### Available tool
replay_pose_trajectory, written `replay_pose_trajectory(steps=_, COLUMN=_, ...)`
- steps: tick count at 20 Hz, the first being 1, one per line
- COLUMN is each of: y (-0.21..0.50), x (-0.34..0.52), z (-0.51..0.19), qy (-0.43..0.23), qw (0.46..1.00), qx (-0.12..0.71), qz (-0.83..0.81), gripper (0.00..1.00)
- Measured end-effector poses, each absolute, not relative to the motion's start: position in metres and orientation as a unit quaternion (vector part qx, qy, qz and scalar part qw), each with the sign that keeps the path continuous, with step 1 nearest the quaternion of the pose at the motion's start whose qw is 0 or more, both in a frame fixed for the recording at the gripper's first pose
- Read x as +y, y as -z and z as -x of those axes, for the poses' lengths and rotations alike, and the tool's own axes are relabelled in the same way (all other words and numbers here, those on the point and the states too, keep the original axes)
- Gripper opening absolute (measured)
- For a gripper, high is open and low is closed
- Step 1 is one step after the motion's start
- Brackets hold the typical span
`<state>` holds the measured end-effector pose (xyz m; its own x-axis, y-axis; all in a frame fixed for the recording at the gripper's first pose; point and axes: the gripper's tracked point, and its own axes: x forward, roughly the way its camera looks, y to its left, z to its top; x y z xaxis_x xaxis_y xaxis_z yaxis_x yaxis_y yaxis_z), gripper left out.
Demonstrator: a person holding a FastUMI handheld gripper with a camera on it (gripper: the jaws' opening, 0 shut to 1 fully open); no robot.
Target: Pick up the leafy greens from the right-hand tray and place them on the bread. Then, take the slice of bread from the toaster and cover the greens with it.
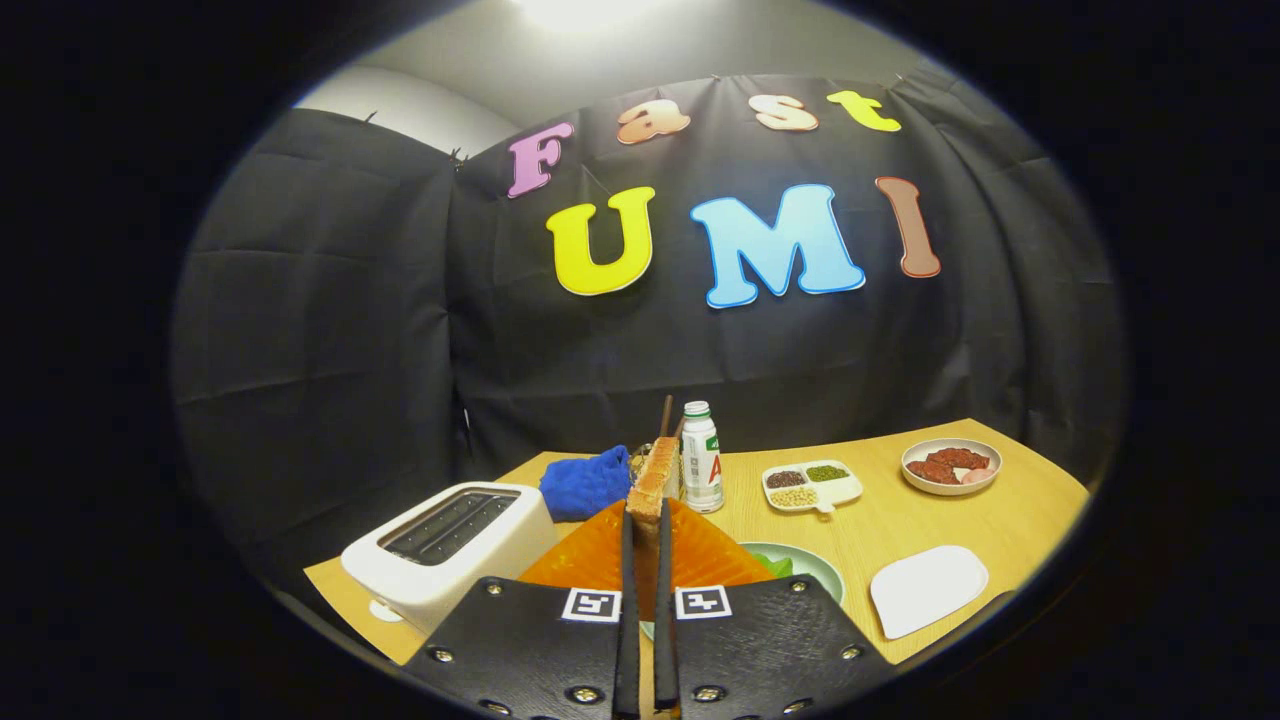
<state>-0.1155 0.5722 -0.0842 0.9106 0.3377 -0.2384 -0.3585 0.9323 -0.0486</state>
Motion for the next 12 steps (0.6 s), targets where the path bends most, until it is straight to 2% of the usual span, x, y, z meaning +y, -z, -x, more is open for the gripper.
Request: replay_pose_trajectory(steps=12, y=0.118, x=0.558, z=0.105, qy=-0.176, qw=0.972, qx=0.152, qz=0.045, gripper=0.06)
